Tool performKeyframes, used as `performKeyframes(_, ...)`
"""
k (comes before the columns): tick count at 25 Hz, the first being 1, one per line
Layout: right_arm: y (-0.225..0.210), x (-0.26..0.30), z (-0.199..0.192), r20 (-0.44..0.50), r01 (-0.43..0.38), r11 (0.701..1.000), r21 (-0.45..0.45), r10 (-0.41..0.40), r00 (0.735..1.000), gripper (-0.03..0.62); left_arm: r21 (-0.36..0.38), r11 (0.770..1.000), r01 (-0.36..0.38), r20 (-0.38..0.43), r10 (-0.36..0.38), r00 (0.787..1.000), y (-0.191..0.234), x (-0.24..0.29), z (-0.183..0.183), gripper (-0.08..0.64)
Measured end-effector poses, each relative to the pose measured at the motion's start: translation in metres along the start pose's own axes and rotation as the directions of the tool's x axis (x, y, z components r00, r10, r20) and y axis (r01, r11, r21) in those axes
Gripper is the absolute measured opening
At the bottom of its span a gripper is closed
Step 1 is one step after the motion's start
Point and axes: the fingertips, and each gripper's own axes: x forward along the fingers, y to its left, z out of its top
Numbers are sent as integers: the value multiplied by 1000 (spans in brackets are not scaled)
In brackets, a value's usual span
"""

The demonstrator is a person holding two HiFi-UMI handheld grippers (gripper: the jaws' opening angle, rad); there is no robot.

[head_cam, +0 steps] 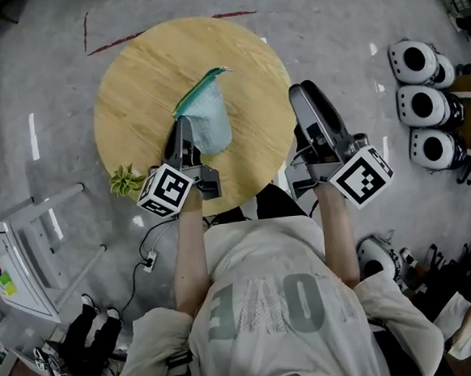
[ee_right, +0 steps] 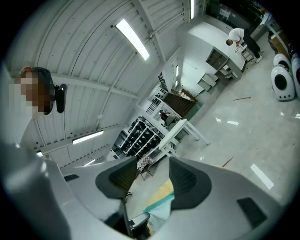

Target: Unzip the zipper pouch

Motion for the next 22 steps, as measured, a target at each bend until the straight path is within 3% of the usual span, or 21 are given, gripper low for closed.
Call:
performKeyframes(7,11,20,-28,-79,-7,1000,-26,5,997,209,-37,992,-118,13,119,993,64,-12,7,27)
performKeyframes(12,23,31,-47,-130,-21,998,-58,14,991,209,-108,975,-193,2,195,981,101,-25,-4,28)
performKeyframes(22,36,31,-63,-171,-42,996,-84,27,985,209,-174,943,-282,-44,279,959,129,-41,-24,31)
